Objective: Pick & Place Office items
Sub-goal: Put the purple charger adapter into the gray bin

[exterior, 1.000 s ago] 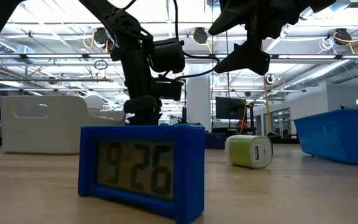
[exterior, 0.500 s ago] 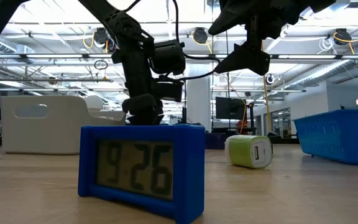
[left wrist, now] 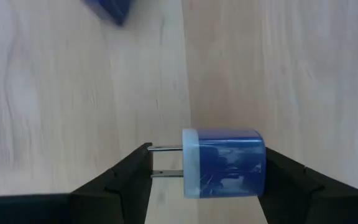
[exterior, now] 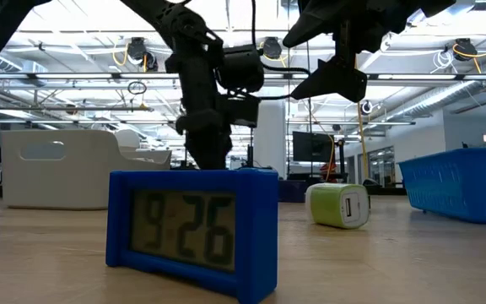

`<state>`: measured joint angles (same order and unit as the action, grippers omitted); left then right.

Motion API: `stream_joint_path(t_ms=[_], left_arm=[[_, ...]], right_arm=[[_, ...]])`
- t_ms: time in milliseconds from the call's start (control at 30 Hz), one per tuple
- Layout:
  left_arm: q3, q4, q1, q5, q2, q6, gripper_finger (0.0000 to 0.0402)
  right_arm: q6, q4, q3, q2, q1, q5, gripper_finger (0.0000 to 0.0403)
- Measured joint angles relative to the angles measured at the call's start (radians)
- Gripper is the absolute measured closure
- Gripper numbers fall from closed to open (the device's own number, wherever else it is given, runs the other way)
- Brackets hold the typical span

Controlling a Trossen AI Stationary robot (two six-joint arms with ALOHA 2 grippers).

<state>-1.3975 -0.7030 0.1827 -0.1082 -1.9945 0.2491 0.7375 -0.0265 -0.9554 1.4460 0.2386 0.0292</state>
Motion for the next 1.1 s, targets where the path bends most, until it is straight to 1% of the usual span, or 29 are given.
stream_joint_path(t_ms=[300, 433, 600, 733, 833, 933, 1100], left_arm=[[-0.136, -0.185, 0.0, 0.003, 0.01, 0.003, 0.0172], [-0.16, -0.256, 0.0, 0.004, 0.047, -0.006, 0.0172], [-0.16, -0.332, 0.0, 0.004, 0.128, -0.043, 0.0172], [-0.159, -0.362, 0.009, 0.004, 0.193, -0.052, 0.0172], [-0.141, -0.373, 0.024, 0.004, 0.219, -0.059, 0.0172], [-0.109, -0.384, 0.042, 0.005, 0.223, -0.08, 0.0172], [-0.018, -0.367, 0.061, 0.012, 0.23, -0.085, 0.0172]], right_arm=[[0.003, 0.0, 0.0, 0.0, 0.0, 0.0, 0.0092], [0.01, 0.001, 0.0, 0.0, 0.0, 0.0, 0.0092], [0.018, 0.0, 0.0, 0.0, 0.0, 0.0, 0.0092], [0.021, 0.0, 0.0, 0.0, 0.0, 0.0, 0.0092], [0.021, 0.0, 0.0, 0.0, 0.0, -0.003, 0.0092], [0.029, 0.0, 0.0, 0.0, 0.0, -0.004, 0.0092], [0.042, 0.0, 0.0, 0.0, 0.012, -0.003, 0.0092]])
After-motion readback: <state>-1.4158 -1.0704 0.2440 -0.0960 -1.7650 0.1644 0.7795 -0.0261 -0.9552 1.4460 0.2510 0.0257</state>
